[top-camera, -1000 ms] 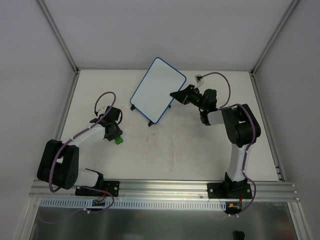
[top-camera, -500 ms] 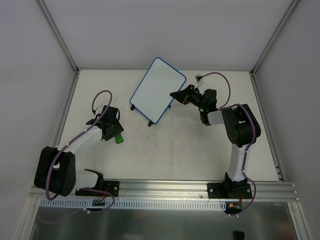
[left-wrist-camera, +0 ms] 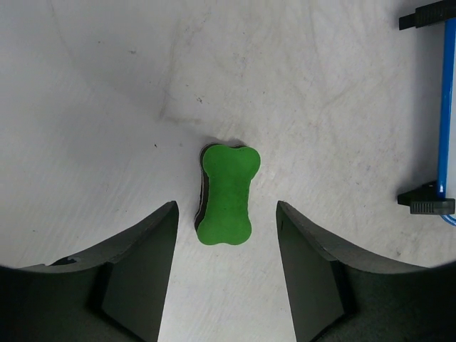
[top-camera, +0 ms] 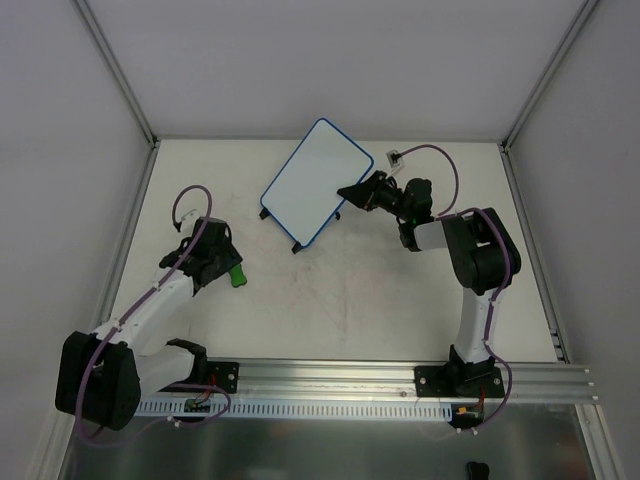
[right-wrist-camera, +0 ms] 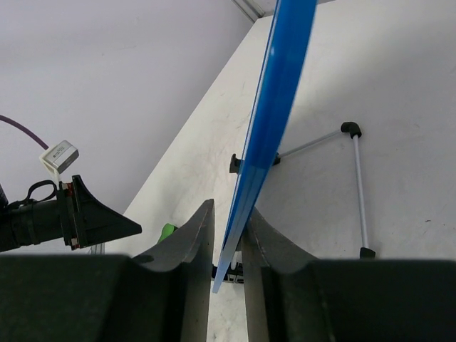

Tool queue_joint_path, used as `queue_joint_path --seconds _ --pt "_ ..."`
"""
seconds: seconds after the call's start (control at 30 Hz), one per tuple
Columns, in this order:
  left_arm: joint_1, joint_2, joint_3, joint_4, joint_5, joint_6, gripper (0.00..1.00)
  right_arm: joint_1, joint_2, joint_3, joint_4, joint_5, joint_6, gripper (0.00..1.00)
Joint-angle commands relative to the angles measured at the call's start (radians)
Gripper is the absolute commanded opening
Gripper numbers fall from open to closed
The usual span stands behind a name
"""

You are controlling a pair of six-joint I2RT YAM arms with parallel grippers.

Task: Erase the whiteboard

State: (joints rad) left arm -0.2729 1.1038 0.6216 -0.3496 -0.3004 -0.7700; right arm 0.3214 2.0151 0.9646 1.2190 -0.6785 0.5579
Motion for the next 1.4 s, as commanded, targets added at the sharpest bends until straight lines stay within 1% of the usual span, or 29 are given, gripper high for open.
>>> queue_joint_path --seconds 0.0,0.07,0.13,0.2,0.23,0.3,0.33,0.4,0.43,0.5,0.7,0.73,0.77,0.8,0.83,0.87,0.9,1.03,1.13,1.27,1.37 --pt "0.011 -0.039 -0.002 -0.005 -0.036 0.009 0.57 0.021 -0.03 0.016 0.06 -0.046 -0.023 0.24" --pt "0.011 -0.05 -0.003 -0.005 -0.037 0.011 0.6 0.019 -0.029 0.014 0.062 -0.047 -0.024 0.27" --pt "0.009 -0.055 -0.003 -0.005 -0.039 0.011 0.62 0.019 -0.029 0.014 0.062 -0.046 -0.023 0.27" --pt "0.011 -0.061 -0.003 -0.005 -0.037 0.011 0.66 0.019 -0.029 0.013 0.062 -0.044 -0.023 0.27" --pt "0.009 -0.062 -0.005 -0.005 -0.036 0.011 0.66 0.018 -0.03 0.011 0.062 -0.041 -0.023 0.3" --pt "0.011 -0.067 -0.005 -0.005 -0.036 0.014 0.66 0.016 -0.03 0.008 0.063 -0.041 -0.021 0.43" --pt "0.009 -0.07 -0.006 -0.005 -0.036 0.012 0.66 0.015 -0.027 0.008 0.066 -0.043 -0.018 0.45" --pt "0.009 -0.076 -0.006 -0.005 -0.036 0.012 0.66 0.01 -0.021 0.008 0.085 -0.043 -0.006 0.48" --pt "0.011 -0.076 -0.005 -0.003 -0.034 0.014 0.66 0.008 -0.019 0.006 0.088 -0.043 0.0 0.52" --pt "0.011 -0.079 -0.006 -0.005 -0.036 0.017 0.66 0.005 -0.013 0.002 0.1 -0.038 0.011 0.56" --pt "0.011 -0.099 -0.013 -0.005 -0.04 0.017 0.66 -0.01 0.007 0.002 0.128 -0.033 0.053 0.73" --pt "0.009 -0.101 -0.014 -0.005 -0.042 0.017 0.66 -0.012 0.011 0.003 0.131 -0.03 0.059 0.88" --pt "0.011 -0.107 -0.014 -0.006 -0.043 0.015 0.66 -0.016 0.016 0.005 0.131 -0.029 0.065 0.94" --pt "0.009 -0.11 -0.016 -0.005 -0.043 0.017 0.66 -0.019 0.02 0.005 0.142 -0.026 0.077 0.98" --pt "0.011 -0.113 -0.016 -0.005 -0.045 0.015 0.66 -0.021 0.022 -0.004 0.152 -0.02 0.082 0.99" --pt "0.011 -0.12 -0.02 -0.005 -0.048 0.014 0.7 -0.024 0.019 -0.01 0.166 -0.013 0.086 0.99" --pt "0.009 -0.125 -0.023 -0.005 -0.051 0.014 0.7 -0.025 0.019 -0.018 0.171 -0.009 0.086 0.99" --pt "0.011 -0.144 -0.028 -0.005 -0.052 0.011 0.99 -0.031 -0.019 -0.058 0.182 0.01 0.067 0.99" --pt "0.009 -0.15 -0.028 -0.003 -0.054 0.02 0.99 -0.031 -0.056 -0.101 0.189 0.016 0.048 0.99" --pt "0.011 -0.159 -0.022 -0.002 -0.062 0.028 0.99 -0.028 -0.15 -0.161 0.191 0.017 0.007 0.99" --pt "0.011 -0.173 -0.008 0.001 -0.02 0.044 0.99 -0.028 -0.194 -0.207 0.189 0.028 -0.007 0.99"
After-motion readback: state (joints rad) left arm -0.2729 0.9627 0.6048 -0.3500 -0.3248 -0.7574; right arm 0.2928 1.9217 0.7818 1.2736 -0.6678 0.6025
